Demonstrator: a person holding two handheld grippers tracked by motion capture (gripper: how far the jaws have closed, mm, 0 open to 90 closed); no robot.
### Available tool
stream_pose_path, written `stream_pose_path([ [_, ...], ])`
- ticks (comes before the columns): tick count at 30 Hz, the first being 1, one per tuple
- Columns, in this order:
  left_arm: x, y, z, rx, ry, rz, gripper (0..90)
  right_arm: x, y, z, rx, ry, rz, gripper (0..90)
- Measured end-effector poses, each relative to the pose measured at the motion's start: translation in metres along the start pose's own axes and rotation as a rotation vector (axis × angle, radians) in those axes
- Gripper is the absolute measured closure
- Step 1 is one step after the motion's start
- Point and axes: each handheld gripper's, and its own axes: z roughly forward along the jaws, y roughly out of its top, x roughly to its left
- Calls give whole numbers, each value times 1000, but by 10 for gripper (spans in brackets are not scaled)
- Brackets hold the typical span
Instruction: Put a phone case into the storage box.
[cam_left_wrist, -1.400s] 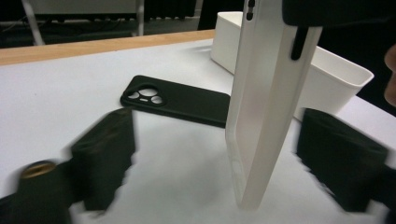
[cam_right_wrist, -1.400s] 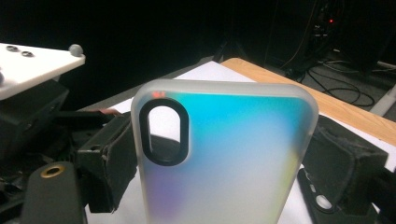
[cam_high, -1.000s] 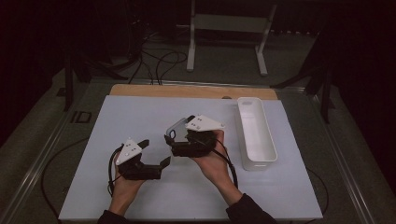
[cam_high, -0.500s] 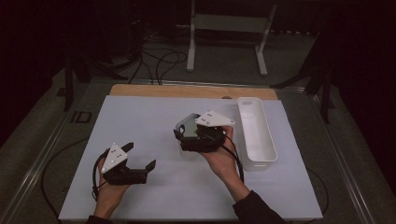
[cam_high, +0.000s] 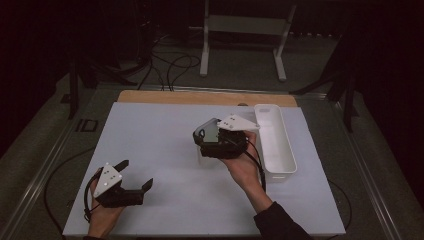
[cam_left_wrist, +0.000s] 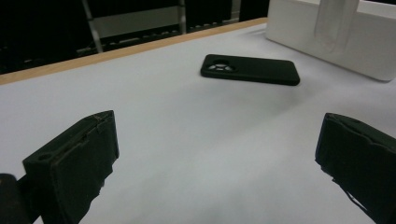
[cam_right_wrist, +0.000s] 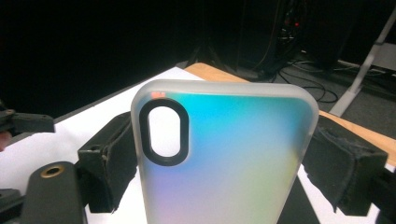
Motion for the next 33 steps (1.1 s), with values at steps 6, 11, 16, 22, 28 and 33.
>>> stream_pose_path([
  [6,3,-7,-2,9,19,3,1,-6,1,0,0,-19,2,169],
  [11,6,-9,-2,5,34,-12,1,-13,4,0,-4,-47,8,168],
  [16,6,-10,0,15,43,-4,1,-24,10,-1,-8,-71,29,168],
  [22,7,-11,0,11,48,-12,1,-37,18,-2,-12,-95,45,168],
  [28,7,-11,0,12,47,-16,1,-46,25,-6,-15,-117,45,168],
  [33,7,-11,0,12,47,-16,1,-52,28,-9,-19,-134,46,168],
])
